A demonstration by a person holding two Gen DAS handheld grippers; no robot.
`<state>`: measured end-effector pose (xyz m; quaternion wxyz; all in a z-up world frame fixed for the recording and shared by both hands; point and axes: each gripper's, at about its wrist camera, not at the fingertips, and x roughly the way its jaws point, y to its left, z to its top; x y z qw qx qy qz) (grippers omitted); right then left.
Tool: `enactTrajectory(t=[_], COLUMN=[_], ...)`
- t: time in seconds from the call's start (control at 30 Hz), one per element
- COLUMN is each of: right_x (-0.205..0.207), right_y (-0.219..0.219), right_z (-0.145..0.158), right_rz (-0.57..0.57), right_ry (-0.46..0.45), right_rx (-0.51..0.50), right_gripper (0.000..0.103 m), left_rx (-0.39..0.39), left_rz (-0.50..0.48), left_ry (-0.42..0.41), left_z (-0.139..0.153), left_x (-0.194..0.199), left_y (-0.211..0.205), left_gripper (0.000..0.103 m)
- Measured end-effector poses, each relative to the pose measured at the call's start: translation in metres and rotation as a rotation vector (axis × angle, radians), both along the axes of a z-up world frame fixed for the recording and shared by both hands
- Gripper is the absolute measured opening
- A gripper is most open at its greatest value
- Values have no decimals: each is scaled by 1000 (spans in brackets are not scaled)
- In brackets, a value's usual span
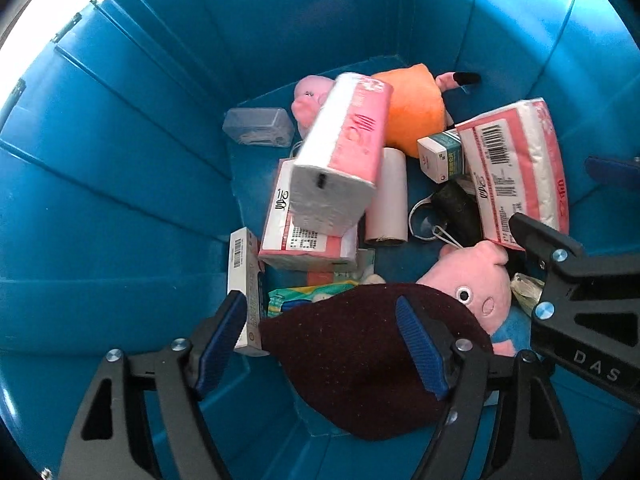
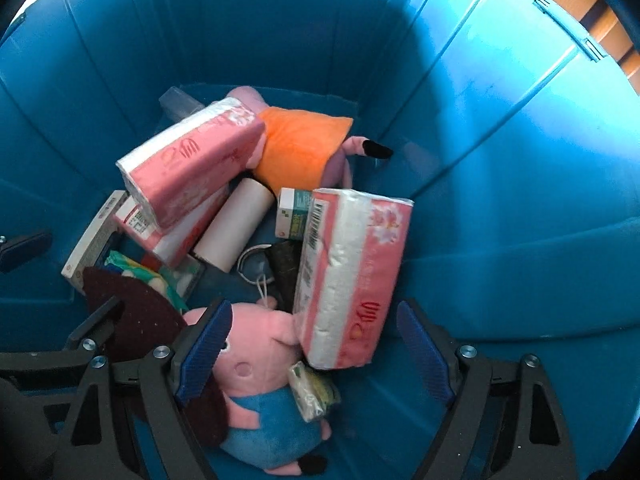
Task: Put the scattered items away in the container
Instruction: 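Open both tools to drop the tissue packs into the crate, then withdraw both tools from the crate back toward the pile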
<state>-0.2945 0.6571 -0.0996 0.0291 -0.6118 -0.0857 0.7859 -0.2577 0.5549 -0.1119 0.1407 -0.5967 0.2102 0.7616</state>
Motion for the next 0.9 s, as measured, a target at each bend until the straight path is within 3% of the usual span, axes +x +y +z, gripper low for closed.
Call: enactTrajectory(t=[0.37, 0.5, 0.67, 0.77, 0.9], right_x=[-2, 0, 18, 37, 74], right_y=[2, 4, 0, -7, -8], right_z=[4, 15, 53, 85, 132], right_rz=[4, -10, -8, 5, 2], right_ry=[17, 35, 120, 193, 327], right_rx=[-29, -57, -57, -9, -6], right_gripper=[89, 90, 103, 103, 103], left_rx=[0, 39, 59, 73, 131], left_rz=[-2, -7, -29, -52, -73], left_ry=[12, 10, 89, 174, 219], left_z=[4, 11, 34, 59, 93], left_x=[-4, -4, 5, 18, 40], left_y=[4, 4, 4, 0, -14], left_gripper=[77, 77, 77, 77, 77])
